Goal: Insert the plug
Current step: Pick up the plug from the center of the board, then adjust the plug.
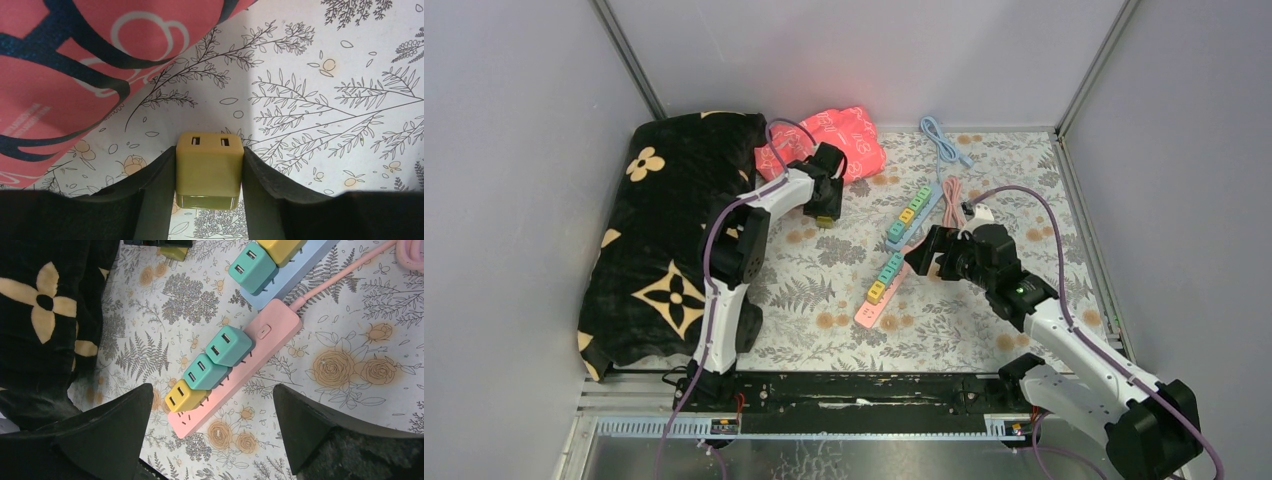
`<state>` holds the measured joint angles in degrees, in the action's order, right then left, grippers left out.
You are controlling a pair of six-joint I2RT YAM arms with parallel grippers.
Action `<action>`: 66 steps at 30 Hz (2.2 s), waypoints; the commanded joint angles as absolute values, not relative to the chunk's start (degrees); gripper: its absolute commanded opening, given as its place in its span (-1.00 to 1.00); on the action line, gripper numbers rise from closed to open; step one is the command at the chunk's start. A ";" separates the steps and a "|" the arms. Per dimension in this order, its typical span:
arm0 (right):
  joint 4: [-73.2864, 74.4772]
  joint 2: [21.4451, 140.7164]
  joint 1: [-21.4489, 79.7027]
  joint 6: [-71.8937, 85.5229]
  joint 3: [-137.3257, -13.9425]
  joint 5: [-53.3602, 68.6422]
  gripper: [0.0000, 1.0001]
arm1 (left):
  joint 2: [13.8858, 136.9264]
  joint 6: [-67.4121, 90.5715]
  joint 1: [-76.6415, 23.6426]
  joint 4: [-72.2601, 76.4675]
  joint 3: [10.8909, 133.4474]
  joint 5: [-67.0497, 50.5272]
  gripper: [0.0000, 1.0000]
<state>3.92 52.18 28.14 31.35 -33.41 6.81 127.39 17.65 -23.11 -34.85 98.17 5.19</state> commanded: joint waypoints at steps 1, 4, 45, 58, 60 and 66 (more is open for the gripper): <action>-0.26 52.92 28.51 31.51 -33.07 7.32 0.93 | 128.70 18.40 -22.93 -36.99 98.93 3.85 -0.06; -1.60 53.89 28.49 31.21 -32.80 7.51 0.93 | 126.21 20.02 -22.94 -35.17 96.53 2.86 -0.18; -32.74 67.74 34.33 29.25 -36.05 5.10 0.70 | 85.44 73.58 -30.94 18.02 52.02 -9.78 -0.62; -35.90 69.95 39.49 22.85 -37.72 -3.66 0.56 | 85.06 77.07 -33.81 21.85 50.85 -8.17 -0.66; -36.90 70.36 40.25 21.94 -37.79 -4.67 0.49 | 84.87 77.15 -34.09 21.97 50.72 -7.92 -0.66; -39.69 72.13 41.16 20.73 -38.54 -6.34 0.33 | 84.60 77.44 -35.03 22.58 50.43 -6.91 -0.67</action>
<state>-33.78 71.40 40.27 23.14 -35.20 -3.09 86.32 76.64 -34.24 17.41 50.92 -8.80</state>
